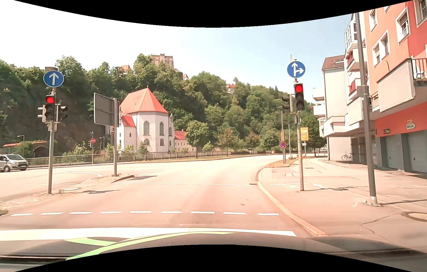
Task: Follow the waypoints while adhering to traffic rules and regulations
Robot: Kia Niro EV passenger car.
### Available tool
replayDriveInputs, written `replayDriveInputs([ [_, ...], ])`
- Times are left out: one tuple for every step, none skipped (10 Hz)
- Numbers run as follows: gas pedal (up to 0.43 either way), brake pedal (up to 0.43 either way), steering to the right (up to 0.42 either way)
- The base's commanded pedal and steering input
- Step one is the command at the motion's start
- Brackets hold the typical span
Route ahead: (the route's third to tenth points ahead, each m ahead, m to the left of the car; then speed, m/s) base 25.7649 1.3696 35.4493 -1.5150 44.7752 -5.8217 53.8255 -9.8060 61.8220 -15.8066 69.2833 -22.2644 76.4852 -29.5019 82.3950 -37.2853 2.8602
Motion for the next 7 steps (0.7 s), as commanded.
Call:
replayDriveInputs([
  [0.000, 0.299, 0.026],
  [0.000, 0.293, 0.029],
  [0.000, 0.293, 0.031],
  [0.000, 0.293, 0.033],
  [0.000, 0.293, 0.039],
  [0.000, 0.287, 0.046],
  [0.000, 0.280, 0.047],
])
